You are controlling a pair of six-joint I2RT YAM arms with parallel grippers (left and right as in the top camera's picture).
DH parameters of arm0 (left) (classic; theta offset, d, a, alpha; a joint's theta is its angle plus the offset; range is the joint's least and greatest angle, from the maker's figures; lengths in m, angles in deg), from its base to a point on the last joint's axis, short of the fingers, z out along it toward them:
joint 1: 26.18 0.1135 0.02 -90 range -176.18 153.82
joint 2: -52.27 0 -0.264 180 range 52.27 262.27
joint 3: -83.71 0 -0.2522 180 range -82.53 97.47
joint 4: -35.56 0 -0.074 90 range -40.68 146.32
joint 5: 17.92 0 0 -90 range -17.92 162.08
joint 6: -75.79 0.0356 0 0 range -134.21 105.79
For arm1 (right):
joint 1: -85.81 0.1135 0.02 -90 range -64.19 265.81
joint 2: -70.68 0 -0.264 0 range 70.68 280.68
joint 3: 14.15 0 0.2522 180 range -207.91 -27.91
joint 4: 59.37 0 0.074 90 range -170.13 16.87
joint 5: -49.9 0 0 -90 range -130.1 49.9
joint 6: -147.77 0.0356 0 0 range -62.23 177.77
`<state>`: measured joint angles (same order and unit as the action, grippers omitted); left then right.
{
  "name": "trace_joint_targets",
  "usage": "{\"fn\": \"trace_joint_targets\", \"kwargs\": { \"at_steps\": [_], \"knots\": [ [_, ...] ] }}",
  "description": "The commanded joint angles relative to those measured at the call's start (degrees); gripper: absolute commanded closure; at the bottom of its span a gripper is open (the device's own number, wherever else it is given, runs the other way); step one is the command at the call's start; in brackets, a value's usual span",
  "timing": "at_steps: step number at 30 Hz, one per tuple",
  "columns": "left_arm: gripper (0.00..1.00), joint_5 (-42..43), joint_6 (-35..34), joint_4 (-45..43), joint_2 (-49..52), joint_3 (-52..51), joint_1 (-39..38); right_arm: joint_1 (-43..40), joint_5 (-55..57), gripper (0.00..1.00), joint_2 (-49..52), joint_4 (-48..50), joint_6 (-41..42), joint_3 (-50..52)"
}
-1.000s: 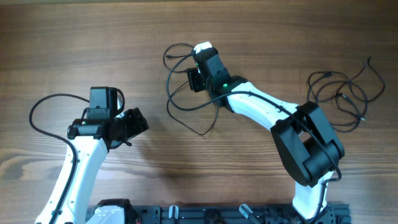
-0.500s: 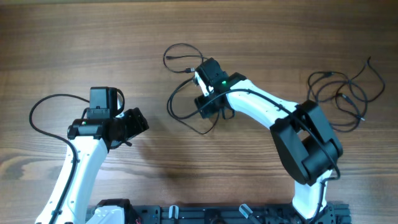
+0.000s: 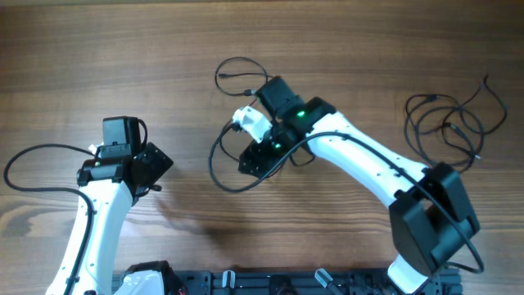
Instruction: Untangle cables
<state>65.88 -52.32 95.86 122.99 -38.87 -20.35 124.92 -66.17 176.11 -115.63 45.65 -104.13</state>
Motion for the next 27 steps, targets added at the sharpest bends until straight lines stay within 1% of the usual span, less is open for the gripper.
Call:
{"fn": "trace_joint_targets", "kwargs": {
  "at_steps": [1, 2, 5, 7, 9, 10, 11, 12, 13, 15, 18, 20, 21, 24, 27],
  "knots": [
    [0.15, -0.48, -1.4, 0.57, 0.35, -0.39, 0.5, 1.86, 2.14, 0.22, 4.9, 1.31, -0.5, 0.61],
    [0.15, -0.48, -1.4, 0.76, 0.35, -0.39, 0.5, 2.21, 2.38, 0.23, 6.21, 1.97, 0.33, 0.61],
    [0.15, -0.48, -1.38, 0.92, 0.35, -0.39, 0.5, 2.25, 3.89, 0.29, 7.85, 2.86, 3.56, 0.59],
    [0.14, -0.48, -1.4, 0.92, 0.35, -0.39, 0.5, 1.46, 4.52, 0.38, 7.82, 2.86, 5.62, 0.52],
    [0.14, -0.07, -1.38, 0.96, 0.35, -0.39, 0.5, 0.85, 4.68, 0.43, 7.82, 2.51, 6.84, 0.52],
    [0.14, 0.2, -1.38, 1.07, 0.35, -0.39, 0.5, 0.76, 4.76, 0.48, 7.82, 2.23, 7.69, 0.48],
    [0.14, 0.37, -1.38, 1.11, 0.35, -0.39, 0.5, 0.68, 4.79, 0.58, 7.85, 2.21, 7.72, 0.5],
    [0.14, 0.37, -1.38, 1.14, 0.35, -0.39, 0.5, 0.66, 4.83, 0.65, 7.85, 2.36, 7.72, 0.5],
    [0.14, 0.35, -1.38, 1.16, 0.35, -0.39, 0.5, 0.68, 4.92, 0.7, 7.82, 2.29, 7.76, 0.46],
    [0.14, 0.37, -1.38, 1.16, 0.35, -0.39, 0.5, 0.66, 4.94, 0.82, 7.85, 2.29, 7.78, 0.44],
    [0.14, 0.37, -1.38, 1.14, 0.35, -0.39, 0.5, 0.68, 4.94, 0.89, 7.85, 2.38, 7.91, 0.44],
    [0.14, 0.35, -1.38, 1.14, 0.35, -0.39, 0.5, 0.66, 4.94, 0.92, 7.96, 2.69, 8.24, 0.46],
    [0.14, 0.37, -1.38, 1.14, 0.35, -0.39, 0.5, 0.66, 4.96, 0.95, 7.96, 2.58, 8.24, 0.46],
    [0.14, 0.37, -1.38, 1.16, 0.35, -0.39, 0.5, 0.35, 5.92, 0.96, 7.26, 1.55, 9.75, -0.13],
    [0.11, 0.35, -1.36, 1.33, 0.35, -0.39, 0.5, -2.47, 8.96, 0.96, 3.15, -2.4, 11.3, -3.3]
  ]
}}
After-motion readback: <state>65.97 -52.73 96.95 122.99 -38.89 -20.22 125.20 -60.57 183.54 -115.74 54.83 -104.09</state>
